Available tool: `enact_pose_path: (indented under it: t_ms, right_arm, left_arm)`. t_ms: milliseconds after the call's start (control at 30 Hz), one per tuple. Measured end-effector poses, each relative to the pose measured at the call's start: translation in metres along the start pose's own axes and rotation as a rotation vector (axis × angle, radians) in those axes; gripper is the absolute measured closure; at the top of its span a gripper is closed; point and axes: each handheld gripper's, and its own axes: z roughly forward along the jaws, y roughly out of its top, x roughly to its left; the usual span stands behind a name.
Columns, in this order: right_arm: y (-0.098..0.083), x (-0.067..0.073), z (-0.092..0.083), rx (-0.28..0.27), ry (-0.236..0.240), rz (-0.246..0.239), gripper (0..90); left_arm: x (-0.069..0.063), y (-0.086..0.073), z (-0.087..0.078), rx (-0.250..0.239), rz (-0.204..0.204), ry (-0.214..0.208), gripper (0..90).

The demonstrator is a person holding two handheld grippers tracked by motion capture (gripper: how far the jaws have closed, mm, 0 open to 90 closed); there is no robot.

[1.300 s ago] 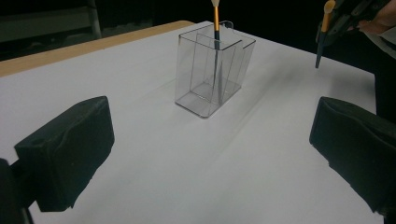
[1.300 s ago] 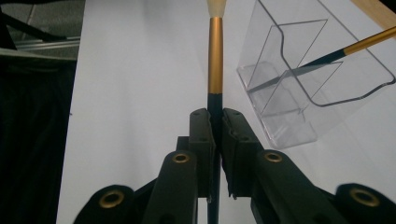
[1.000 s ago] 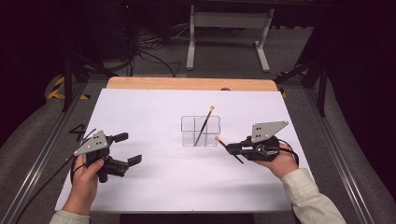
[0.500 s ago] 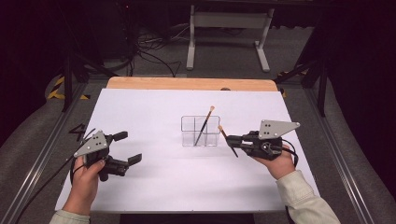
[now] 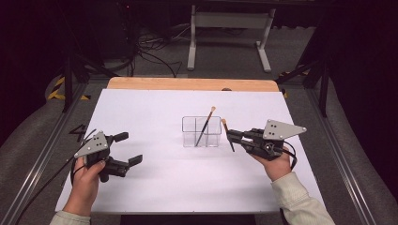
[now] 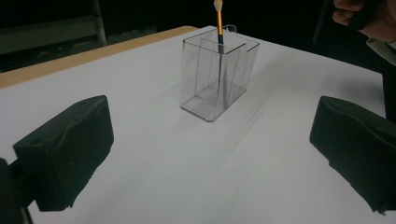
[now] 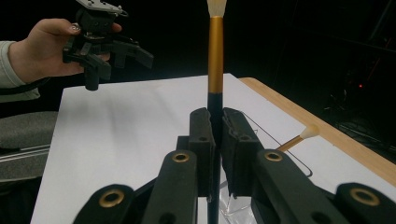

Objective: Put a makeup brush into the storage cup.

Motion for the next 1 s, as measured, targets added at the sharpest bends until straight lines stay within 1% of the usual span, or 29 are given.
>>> enact_pose_path:
  t_ms: [67, 100, 167, 233, 333, 367, 400, 467, 567, 1000]
  right_arm:
    - [-0.001, 0.0, 0.001, -0.002, -0.007, -0.002, 83.6]
    - [-0.002, 0.0, 0.002, -0.012, -0.01, 0.008, 83.5]
    - [-0.002, 0.0, 0.002, -0.017, -0.013, 0.011, 83.6]
    - [-0.002, -0.001, 0.003, -0.041, -0.014, 0.031, 83.6]
    - [-0.003, -0.002, 0.005, -0.064, -0.026, 0.043, 83.6]
    - [-0.004, -0.003, 0.006, -0.074, -0.029, 0.052, 83.6]
    - [-0.004, -0.004, 0.008, -0.094, -0.031, 0.074, 83.6]
    - [-0.004, -0.004, 0.009, -0.099, -0.032, 0.081, 83.5]
    - [-0.005, -0.007, 0.013, -0.12, -0.042, 0.123, 83.5]
    - [-0.001, -0.012, 0.026, -0.121, -0.067, 0.133, 83.5]
  left_arm:
    - [0.0, 0.0, 0.0, 0.002, 0.0, 0.0, 0.6]
    - [0.0, 0.0, 0.0, 0.0, -0.001, -0.001, 0.6]
    - [0.0, 0.0, 0.0, 0.0, -0.002, -0.001, 0.6]
    - [0.001, 0.0, 0.0, 0.004, -0.001, -0.002, 0.6]
    - [0.001, 0.0, 0.0, 0.004, 0.003, -0.002, 0.6]
    - [0.001, 0.0, 0.0, 0.003, 0.003, -0.002, 0.6]
    - [0.0, 0.0, 0.0, 0.002, -0.001, -0.003, 0.6]
    - [0.001, 0.0, 0.0, 0.003, -0.001, -0.003, 0.5]
    - [0.001, 0.0, -0.001, 0.002, -0.001, -0.005, 0.6]
    - [0.001, 0.0, -0.001, 0.003, 0.0, -0.005, 0.6]
